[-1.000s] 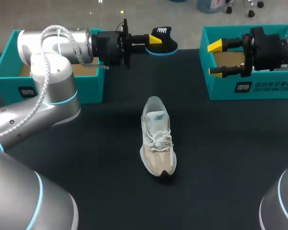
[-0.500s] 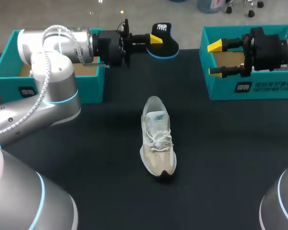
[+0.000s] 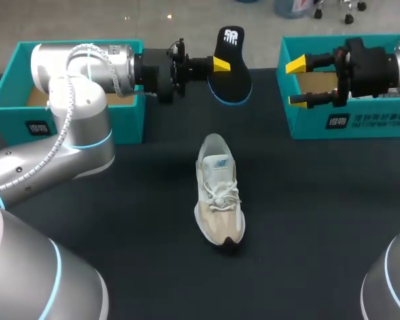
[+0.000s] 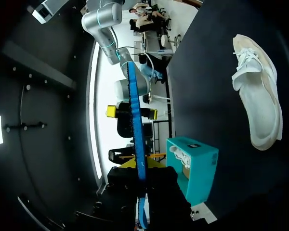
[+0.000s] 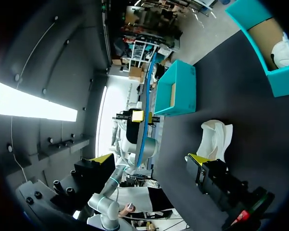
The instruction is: Take the shoe out of the shoebox, open the shoe tongue, remove and reinsert the insole, then place the shoe into the shoebox
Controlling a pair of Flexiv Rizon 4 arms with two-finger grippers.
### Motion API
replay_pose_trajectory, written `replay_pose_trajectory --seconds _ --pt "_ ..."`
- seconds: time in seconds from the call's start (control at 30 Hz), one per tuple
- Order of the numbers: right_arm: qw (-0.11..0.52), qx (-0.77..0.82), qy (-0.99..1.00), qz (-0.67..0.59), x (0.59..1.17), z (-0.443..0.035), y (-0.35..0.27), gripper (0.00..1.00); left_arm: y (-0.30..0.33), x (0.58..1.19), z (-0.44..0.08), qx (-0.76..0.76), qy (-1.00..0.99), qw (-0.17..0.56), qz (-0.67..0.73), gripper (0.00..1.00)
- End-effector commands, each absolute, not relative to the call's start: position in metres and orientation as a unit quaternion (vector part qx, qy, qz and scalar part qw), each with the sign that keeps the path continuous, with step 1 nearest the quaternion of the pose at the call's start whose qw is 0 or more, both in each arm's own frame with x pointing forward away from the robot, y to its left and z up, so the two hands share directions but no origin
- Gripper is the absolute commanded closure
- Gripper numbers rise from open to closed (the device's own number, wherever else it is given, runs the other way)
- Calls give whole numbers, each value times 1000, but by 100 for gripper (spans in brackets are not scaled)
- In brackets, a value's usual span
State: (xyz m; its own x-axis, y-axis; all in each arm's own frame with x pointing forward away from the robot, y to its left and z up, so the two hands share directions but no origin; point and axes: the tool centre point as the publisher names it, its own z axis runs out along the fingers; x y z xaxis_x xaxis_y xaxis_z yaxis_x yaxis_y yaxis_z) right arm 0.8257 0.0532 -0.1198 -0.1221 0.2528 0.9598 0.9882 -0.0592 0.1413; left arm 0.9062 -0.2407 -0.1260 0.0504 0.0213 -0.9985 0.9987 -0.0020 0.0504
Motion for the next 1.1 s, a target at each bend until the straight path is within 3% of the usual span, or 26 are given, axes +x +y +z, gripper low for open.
replay_pose_trajectory --seconds 0.03,0.13,0.2,0.33,0.4,1.1 --pt "386 -541 -580 -472 846 -125 69 0 -253 907 -125 525 485 504 -485 100" --pt "387 -538 -584 -469 854 -126 77 0 -261 902 -124 529 477 504 -489 100" --pt "389 -534 -586 -470 859 -126 81 21 -266 899 -124 533 472 504 -488 100" --pt "393 -529 -589 -468 864 -126 88 38 -274 896 -123 532 469 505 -492 100" --pt "394 -528 -590 -467 865 -125 89 53 -276 895 -123 529 469 506 -494 100" --pt "413 -514 -595 -460 860 -125 106 64 -291 900 -124 517 467 522 -493 100"
